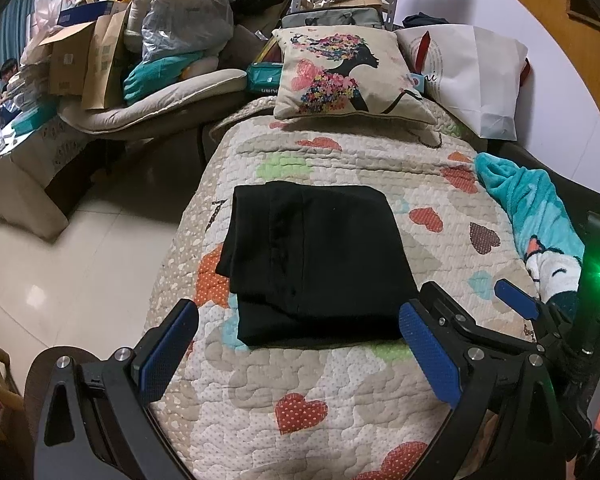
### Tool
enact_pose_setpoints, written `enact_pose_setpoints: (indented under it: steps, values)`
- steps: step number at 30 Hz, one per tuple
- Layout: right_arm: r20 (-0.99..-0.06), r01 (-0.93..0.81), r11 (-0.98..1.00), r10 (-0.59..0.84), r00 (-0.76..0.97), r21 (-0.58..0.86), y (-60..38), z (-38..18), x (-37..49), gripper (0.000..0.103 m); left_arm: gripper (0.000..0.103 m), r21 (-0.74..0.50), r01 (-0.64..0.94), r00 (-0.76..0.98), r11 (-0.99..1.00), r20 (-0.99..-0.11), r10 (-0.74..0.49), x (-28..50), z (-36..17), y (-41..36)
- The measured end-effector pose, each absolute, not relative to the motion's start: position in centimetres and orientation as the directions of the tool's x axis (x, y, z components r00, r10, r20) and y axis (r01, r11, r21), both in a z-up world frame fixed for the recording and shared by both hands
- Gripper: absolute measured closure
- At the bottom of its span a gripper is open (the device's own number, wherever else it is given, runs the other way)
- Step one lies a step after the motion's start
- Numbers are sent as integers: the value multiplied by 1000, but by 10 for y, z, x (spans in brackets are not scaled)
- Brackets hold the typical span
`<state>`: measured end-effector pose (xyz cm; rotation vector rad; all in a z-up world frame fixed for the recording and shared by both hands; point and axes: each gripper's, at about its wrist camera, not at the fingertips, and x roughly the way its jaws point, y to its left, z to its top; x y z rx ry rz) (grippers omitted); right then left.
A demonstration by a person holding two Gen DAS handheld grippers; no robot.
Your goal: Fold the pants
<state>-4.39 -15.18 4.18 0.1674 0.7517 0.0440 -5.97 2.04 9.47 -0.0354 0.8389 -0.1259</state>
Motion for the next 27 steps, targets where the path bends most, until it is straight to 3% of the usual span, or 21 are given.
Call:
enact_pose_setpoints:
  steps: [21, 27]
  values:
    - [-714, 17, 989, 92, 695, 144, -146, 25, -36, 0, 3, -155, 36, 620, 987, -772, -143, -35, 74, 48]
    - [-718, 19, 981, 127, 684, 192, -154, 28, -29, 0, 3, -263, -64, 599, 963, -781, -174, 11, 67, 91]
